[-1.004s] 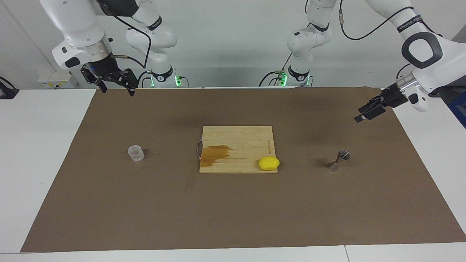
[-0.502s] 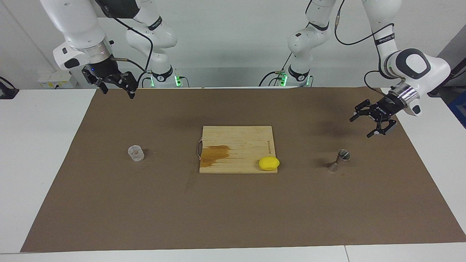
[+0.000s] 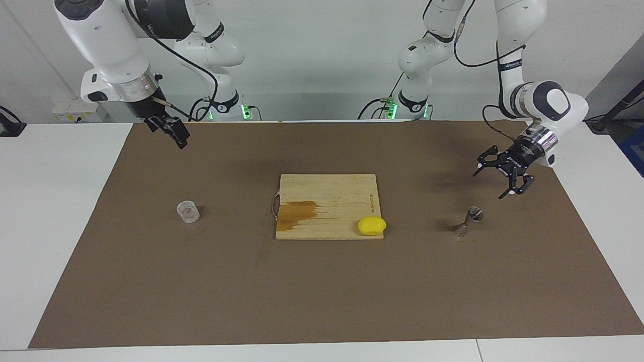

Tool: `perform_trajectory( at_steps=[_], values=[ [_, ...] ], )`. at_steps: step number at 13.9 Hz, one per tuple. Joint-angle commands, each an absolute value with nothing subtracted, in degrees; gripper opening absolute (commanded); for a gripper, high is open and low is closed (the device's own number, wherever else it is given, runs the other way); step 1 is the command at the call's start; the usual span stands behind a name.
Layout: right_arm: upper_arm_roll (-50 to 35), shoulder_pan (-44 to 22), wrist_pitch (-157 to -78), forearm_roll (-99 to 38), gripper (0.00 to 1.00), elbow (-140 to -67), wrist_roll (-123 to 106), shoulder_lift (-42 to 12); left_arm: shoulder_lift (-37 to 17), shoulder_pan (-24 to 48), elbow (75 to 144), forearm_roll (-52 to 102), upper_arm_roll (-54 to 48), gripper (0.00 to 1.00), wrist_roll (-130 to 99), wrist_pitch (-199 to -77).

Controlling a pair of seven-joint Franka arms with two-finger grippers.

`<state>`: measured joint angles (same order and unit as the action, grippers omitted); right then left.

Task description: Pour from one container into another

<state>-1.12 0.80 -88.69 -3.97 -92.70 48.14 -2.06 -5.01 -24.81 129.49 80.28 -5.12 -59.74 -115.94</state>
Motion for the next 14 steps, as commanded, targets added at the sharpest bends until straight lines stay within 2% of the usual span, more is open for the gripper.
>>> perform_trajectory(
  at_steps=[1,6,12,14],
  values=[
    [-1.41,4.30,-94.37,-8.43,1.00,-95.08,59.63,-3.16,-6.85,-20.58,128.85,86.02,-4.83,1.00,-60.38,-120.84],
    [-1.32,12.55,-100.01,-22.29,1.00,-102.55,69.96,-4.57,-10.80,-18.63,125.17,90.09,-4.83,0.99,-57.66,-123.66],
    [-1.41,21.08,-104.76,-33.83,1.00,-111.52,62.69,-7.55,-13.18,-18.28,123.31,91.05,-4.83,0.93,-52.39,-123.75],
    [-1.41,22.49,-106.08,-35.24,1.00,-111.80,59.17,-9.74,-13.18,-18.11,123.57,91.05,-4.83,0.92,-52.30,-123.75]
  ],
)
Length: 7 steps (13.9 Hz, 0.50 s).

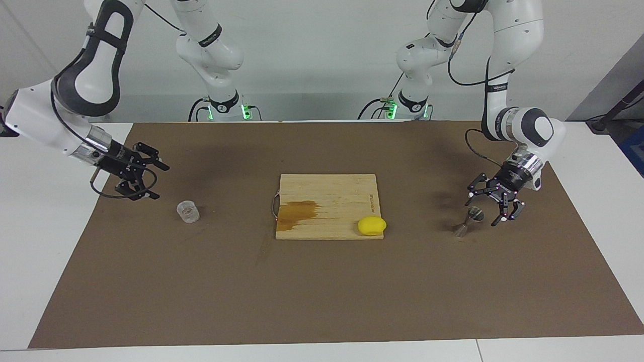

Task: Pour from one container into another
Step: 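Grasp the small dark cup with the left gripper while the right gripper grasps the glass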

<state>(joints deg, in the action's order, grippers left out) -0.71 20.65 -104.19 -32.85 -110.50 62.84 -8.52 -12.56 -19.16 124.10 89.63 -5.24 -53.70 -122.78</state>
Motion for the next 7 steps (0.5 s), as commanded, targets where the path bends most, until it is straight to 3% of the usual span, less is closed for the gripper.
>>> perform_trajectory(
  at_steps=[1,4,7],
  values=[
    [-1.41,23.20,-106.17,-36.98,1.00,-111.88,56.54,-10.80,-13.18,-18.11,123.57,91.05,-4.83,0.91,-52.21,-123.75],
    [-1.41,23.47,-110.03,-39.37,1.00,-113.38,55.64,-13.35,-13.10,-17.84,124.01,91.05,-4.83,0.85,-52.12,-123.92],
    [-1.41,23.82,-111.52,-44.29,1.00,-112.85,48.89,-19.40,-13.10,-17.84,124.45,91.05,-4.83,0.81,-52.12,-124.62]
  ],
)
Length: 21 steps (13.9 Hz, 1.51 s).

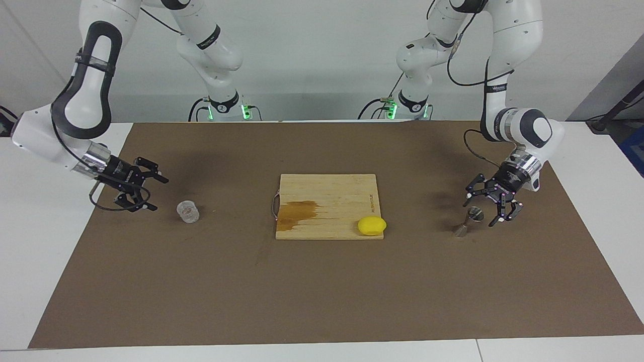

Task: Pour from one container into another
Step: 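Grasp the small dark cup with the left gripper while the right gripper grasps the glass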

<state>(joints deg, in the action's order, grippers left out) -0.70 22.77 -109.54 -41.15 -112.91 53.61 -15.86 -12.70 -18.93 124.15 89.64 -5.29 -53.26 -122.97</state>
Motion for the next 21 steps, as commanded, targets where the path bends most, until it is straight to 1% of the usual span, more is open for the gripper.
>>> perform_trajectory(
  at_steps=[1,5,7,9,11,12,13,15,16,17,18,19,20,21],
  values=[
    [-1.41,23.73,-112.06,-44.82,1.00,-113.03,47.30,-20.21,-13.10,-17.84,124.63,91.05,-4.83,0.80,-52.12,-124.63],
    [-1.41,23.20,-112.67,-47.72,0.99,-115.22,44.93,-21.53,-12.92,-17.93,125.24,91.05,-4.92,0.78,-52.12,-124.63],
    [-1.49,22.68,-115.04,-50.26,0.99,-118.28,43.86,-21.27,-12.92,-17.93,125.16,91.14,-4.92,0.76,-52.03,-124.63],
    [-1.49,22.33,-115.14,-52.38,0.99,-119.18,43.86,-21.01,-12.92,-17.93,124.98,91.23,-4.92,0.75,-52.03,-124.63],
    [-1.49,21.45,-115.22,-52.65,0.98,-119.62,43.86,-20.92,-13.01,-17.93,124.81,91.23,-5.01,0.71,-52.03,-124.63],
    [-1.58,21.45,-115.14,-52.65,0.95,-119.62,43.86,-20.92,-13.01,-17.93,124.72,91.32,-5.01,0.68,-52.12,-124.63],
    [-1.58,21.27,-115.14,-53.08,0.95,-119.62,43.86,-20.92,-13.01,-17.93,124.72,91.32,-5.01,0.57,-52.12,-124.63],
    [-1.58,21.27,-115.14,-53.70,0.92,-119.88,43.33,-20.83,-13.01,-17.84,124.72,91.32,-5.01,0.21,-52.03,-124.54],
    [-1.58,21.27,-115.14,-53.70,0.89,-119.97,42.46,-20.83,-13.01,-17.84,124.63,91.32,-5.01,0.00,-51.42,-124.45],
    [-1.50,21.36,-115.05,-53.70,0.83,-120.14,41.58,-20.74,-12.92,-17.84,124.54,91.32,-5.01,0.00,-49.68,-123.84],
    [-1.49,21.36,-115.05,-53.70,0.74,-120.15,40.70,-20.74,-12.92,-17.84,124.63,91.32,-5.10,0.00,-48.70,-123.32],
    [-1.49,21.36,-114.87,-53.70,0.58,-120.15,40.69,-20.74,-12.83,-17.84,124.37,91.32,-5.18,0.00,-48.87,-122.18],
    [-1.49,21.36,-114.96,-53.70,0.38,-120.06,40.87,-20.74,-12.75,-17.75,123.58,91.14,-5.36,0.00,-48.95,-119.64],
    [-1.49,21.36,-115.05,-53.70,0.24,-120.06,40.96,-20.74,-12.74,-17.32,121.92,90.71,-5.97,0.00,-49.39,-117.79]
  ],
)
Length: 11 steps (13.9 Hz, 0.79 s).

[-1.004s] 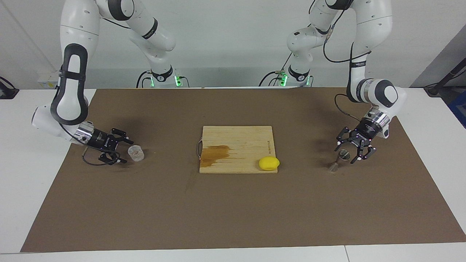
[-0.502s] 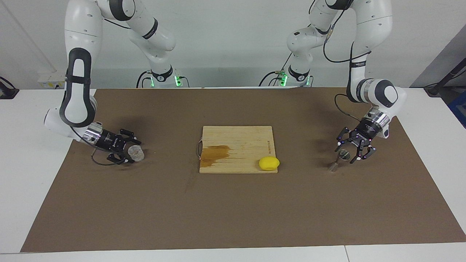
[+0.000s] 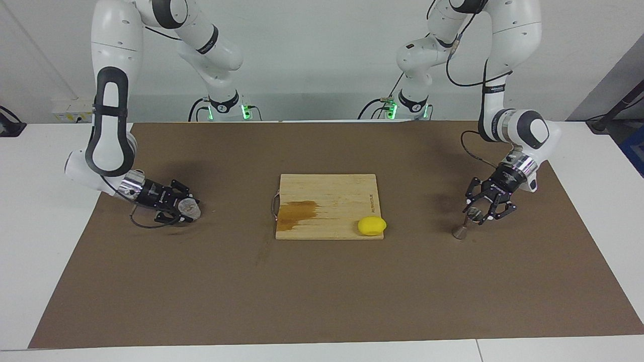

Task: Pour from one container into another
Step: 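Carry the dark cup over the board while the right gripper lifts the glass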

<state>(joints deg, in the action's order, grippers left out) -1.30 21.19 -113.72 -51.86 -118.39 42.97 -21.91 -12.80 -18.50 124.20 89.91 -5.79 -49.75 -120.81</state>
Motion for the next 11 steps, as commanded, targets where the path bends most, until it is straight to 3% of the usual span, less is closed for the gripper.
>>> perform_trajectory(
  at_steps=[1,6,11],
  values=[
    [-1.49,21.36,-115.05,-53.70,0.21,-119.97,41.04,-20.74,-12.48,-15.92,120.51,90.62,-7.02,0.00,-50.00,-117.43],
    [-1.41,21.27,-115.05,-53.53,0.18,-118.83,41.22,-20.39,-9.14,-8.02,119.89,91.14,-10.63,0.00,-51.06,-118.03],
    [-1.67,21.18,-115.14,-53.35,0.18,-118.74,41.92,-18.46,-10.02,7.87,117.34,98.05,-10.46,0.00,-56.43,-127.77]
  ],
)
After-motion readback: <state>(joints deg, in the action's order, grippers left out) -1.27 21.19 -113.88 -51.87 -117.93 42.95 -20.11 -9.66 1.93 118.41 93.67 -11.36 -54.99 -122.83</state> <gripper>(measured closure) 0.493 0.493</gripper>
